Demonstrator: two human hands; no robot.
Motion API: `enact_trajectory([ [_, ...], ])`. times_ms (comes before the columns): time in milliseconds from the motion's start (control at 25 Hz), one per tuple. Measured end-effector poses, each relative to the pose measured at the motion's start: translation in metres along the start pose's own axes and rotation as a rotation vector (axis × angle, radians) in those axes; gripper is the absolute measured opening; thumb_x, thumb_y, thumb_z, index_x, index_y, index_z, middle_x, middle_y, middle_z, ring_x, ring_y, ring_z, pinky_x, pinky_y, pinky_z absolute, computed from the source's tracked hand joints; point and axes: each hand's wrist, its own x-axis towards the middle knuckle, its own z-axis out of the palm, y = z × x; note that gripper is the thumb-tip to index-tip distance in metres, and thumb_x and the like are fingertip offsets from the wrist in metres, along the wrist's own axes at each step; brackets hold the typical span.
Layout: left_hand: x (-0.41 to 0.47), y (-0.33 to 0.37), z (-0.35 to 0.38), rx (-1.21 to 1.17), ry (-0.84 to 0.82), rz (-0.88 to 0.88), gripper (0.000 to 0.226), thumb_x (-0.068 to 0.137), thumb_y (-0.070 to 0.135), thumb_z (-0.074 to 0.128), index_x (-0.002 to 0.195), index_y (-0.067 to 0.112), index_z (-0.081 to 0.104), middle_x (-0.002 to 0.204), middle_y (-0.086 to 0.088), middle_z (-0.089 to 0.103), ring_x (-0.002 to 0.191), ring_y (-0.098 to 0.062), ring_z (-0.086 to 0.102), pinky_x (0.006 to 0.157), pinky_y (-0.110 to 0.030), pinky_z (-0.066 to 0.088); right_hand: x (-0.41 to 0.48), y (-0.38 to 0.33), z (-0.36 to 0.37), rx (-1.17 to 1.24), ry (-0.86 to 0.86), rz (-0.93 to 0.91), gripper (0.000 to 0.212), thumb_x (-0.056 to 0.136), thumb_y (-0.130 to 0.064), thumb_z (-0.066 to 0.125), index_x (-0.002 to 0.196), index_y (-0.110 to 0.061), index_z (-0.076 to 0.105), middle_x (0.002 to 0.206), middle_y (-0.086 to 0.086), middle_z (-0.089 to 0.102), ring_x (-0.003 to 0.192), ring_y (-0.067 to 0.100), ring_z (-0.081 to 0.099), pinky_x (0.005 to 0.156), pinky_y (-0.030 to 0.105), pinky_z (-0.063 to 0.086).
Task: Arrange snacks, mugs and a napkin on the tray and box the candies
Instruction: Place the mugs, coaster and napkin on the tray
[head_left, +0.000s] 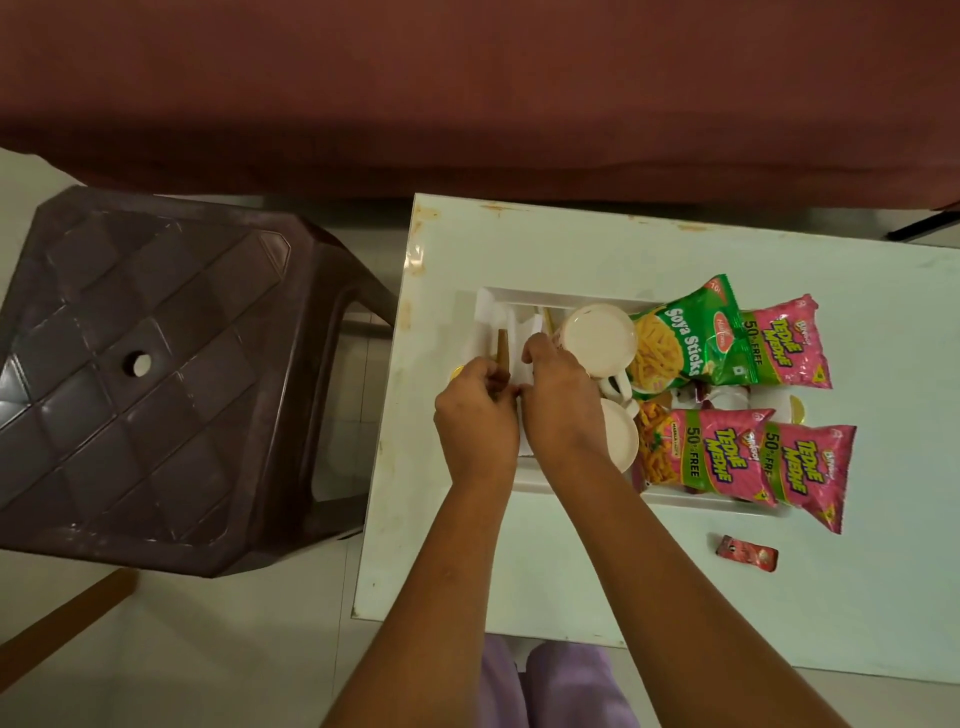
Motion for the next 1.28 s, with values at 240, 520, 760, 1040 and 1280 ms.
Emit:
enact_trajectory([
  [240,-0.003,-0.005,0.007,0.024,0.043,0.006,0.017,0.086,0.02,0.066,0.099,0.011,0.065,0.096,-0.006,0.07,0.083,-0.02,0.065,0.089,-0.032,0.055,-0.002,0.005,0.005,-0.034,-0.01,-0.054,0.038,0.083,0.006,0.045,0.119,-0.007,0.041,0.109,0.018,0.057,0.088,0.039,0.06,0.062,0.035,0.036],
  [520,-0.028,-0.015,0.009,-0.102,0.083,-0.081,0.021,0.086,0.017,0.064,0.105,0.01,0.061,0.096,-0.002,0.064,0.087,-0.02,0.062,0.088,-0.032,0.054,-0.017,0.007,0.008,0.079,0.024,-0.027,0.031,0.086,0.0,0.047,0.115,-0.01,0.043,0.115,0.015,0.052,0.087,0.036,0.058,0.067,0.041,0.048],
  [760,-0.036,-0.03,0.01,-0.097,-0.02,-0.142,0.013,0.089,0.001,0.05,0.096,0.007,0.059,0.086,-0.006,0.06,0.079,-0.018,0.055,0.077,-0.037,0.051,-0.025,0.009,0.011,0.001,-0.029,-0.133,0.035,0.086,-0.003,0.056,0.118,-0.011,0.044,0.116,0.012,0.047,0.089,0.03,0.054,0.071,0.034,0.046],
  [1040,-0.034,-0.034,0.018,-0.406,0.02,-0.271,0.026,0.096,0.016,0.043,0.073,0.016,0.056,0.075,-0.003,0.055,0.072,-0.014,0.055,0.062,-0.02,0.053,-0.022,0.011,0.017,-0.108,-0.051,-0.211,0.041,0.087,0.001,0.052,0.126,-0.008,0.04,0.121,0.014,0.042,0.104,0.031,0.048,0.075,0.033,0.048],
  [1280,-0.013,-0.045,0.01,-0.297,0.128,-0.417,0.013,0.086,0.018,0.06,0.097,0.021,0.054,0.101,-0.003,0.059,0.095,-0.024,0.058,0.083,-0.04,0.055,-0.015,0.02,-0.003,-0.05,0.023,-0.189,0.04,0.084,-0.001,0.05,0.123,-0.007,0.045,0.122,0.014,0.044,0.108,0.032,0.042,0.09,0.036,0.038],
])
